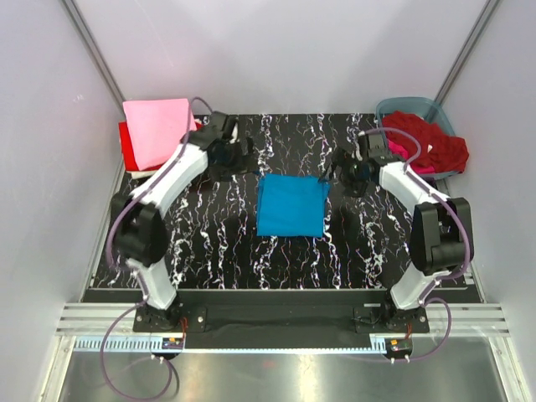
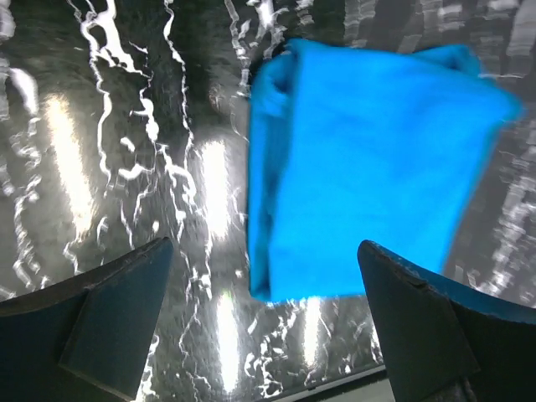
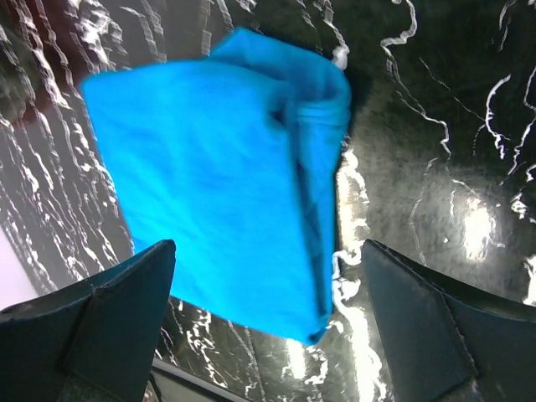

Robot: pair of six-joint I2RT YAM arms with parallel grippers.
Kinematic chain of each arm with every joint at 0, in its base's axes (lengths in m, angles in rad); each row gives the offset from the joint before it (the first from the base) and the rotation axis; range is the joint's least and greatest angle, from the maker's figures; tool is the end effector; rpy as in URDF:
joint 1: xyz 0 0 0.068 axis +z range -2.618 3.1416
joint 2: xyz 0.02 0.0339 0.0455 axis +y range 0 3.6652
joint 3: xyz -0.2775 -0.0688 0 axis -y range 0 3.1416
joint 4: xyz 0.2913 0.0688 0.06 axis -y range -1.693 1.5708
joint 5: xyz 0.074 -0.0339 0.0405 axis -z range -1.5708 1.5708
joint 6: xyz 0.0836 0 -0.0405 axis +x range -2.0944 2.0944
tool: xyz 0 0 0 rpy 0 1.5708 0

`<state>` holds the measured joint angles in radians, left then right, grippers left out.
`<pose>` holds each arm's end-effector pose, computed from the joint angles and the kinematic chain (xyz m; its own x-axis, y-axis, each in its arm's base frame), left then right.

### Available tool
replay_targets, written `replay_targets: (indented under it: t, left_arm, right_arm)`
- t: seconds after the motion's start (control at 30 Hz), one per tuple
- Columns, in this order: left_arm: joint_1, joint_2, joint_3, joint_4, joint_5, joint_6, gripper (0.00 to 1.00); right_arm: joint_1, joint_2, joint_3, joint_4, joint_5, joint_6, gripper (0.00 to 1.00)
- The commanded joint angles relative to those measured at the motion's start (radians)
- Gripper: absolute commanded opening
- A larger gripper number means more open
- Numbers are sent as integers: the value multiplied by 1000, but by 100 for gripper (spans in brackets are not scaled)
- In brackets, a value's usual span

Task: Fold and stack the t-shirts
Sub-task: Fold the tshirt, then neatly place the folded tshirt to the corner

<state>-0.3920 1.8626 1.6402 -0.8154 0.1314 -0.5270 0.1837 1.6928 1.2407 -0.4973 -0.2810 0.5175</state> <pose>0.4365 -0.1923 0.2384 -0.9094 -0.1636 -0.3824 -0.0198 0.9354 -0.3531 0.4204 0.1017 0.1902 -0.8601 0.3236 -0.3944 0.1050 0.8688 0.4840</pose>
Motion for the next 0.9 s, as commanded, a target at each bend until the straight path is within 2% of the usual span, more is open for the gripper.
replay_targets:
  t: [0.0,0.13,0.3,0.6,0.77,0.87]
  left_arm:
    - [2,-206,-115,65,19,13,99]
    - [2,-383,-252,91,42,21,99]
    - [5,-477,-468,257,56,41,99]
    - [7,-438,-609,470,119,2,99]
    - [8,-269,-585,637,157,24,99]
    - [10,-125,-513,699,186,24,99]
  right_arm:
    - [-61,62,-96,147,-141,-16,97]
    - [-85,154,-104,215,-250,-31,91]
    - [-89,249,-87,244,-310,-28,88]
    - [-89,350,-29,221,-403,-36,84]
    - [-87,347,-44,253,-411,-28,76]
    - [-87,366,-34,246,-420,-30,75]
